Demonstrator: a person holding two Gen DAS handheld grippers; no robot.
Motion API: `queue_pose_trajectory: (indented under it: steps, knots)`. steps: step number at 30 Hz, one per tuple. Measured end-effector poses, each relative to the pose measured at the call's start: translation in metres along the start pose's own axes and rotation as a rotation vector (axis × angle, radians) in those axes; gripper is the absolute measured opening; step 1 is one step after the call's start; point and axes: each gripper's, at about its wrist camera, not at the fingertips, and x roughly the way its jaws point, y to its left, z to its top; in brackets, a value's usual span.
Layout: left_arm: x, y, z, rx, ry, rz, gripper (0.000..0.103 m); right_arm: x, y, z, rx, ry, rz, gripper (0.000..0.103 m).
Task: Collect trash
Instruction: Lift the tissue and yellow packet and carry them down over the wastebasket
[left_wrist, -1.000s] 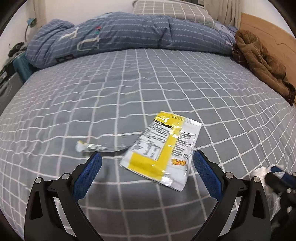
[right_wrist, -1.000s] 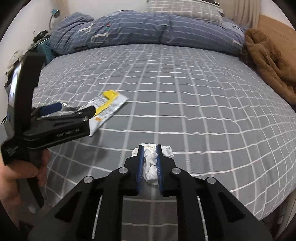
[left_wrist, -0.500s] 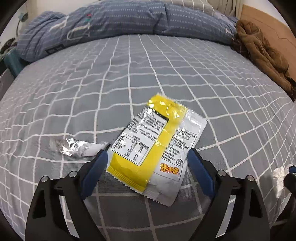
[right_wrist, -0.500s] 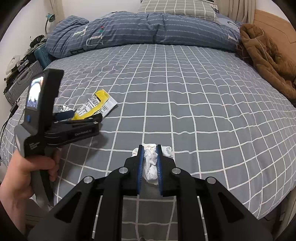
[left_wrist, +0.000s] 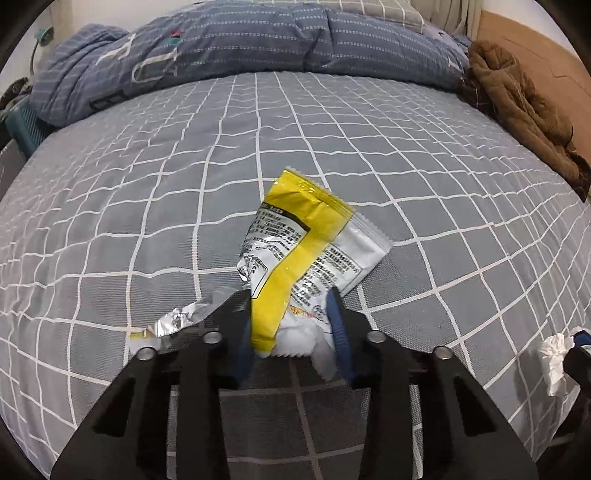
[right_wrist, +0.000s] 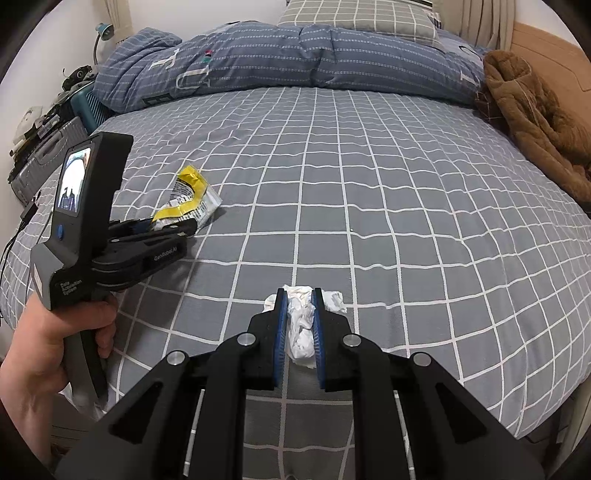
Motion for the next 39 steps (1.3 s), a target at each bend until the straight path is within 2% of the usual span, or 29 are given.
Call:
queue_pose_trajectory:
  steps: [7, 16, 27, 39]
  knots:
    - [-0.025, 0.005, 0.001, -0.034, -0.042, 0.008, 0.03, 0.001, 0.003, 0.002, 0.0, -0.006, 0.006, 0.013]
    - [-0.066, 0.01, -0.003, -0.057, -0.081, -0.003, 0.03, -0.015, 0.016, 0.011, 0.0, -0.078, 0.02, 0.013]
    - [-0.107, 0.009, -0.027, -0.084, -0.089, -0.011, 0.03, -0.045, 0.025, 0.014, -0.006, -0.173, 0.049, 0.013]
    - [-0.15, 0.003, -0.063, -0.085, -0.102, -0.008, 0.03, -0.082, 0.031, -0.008, 0.001, -0.217, 0.033, 0.013]
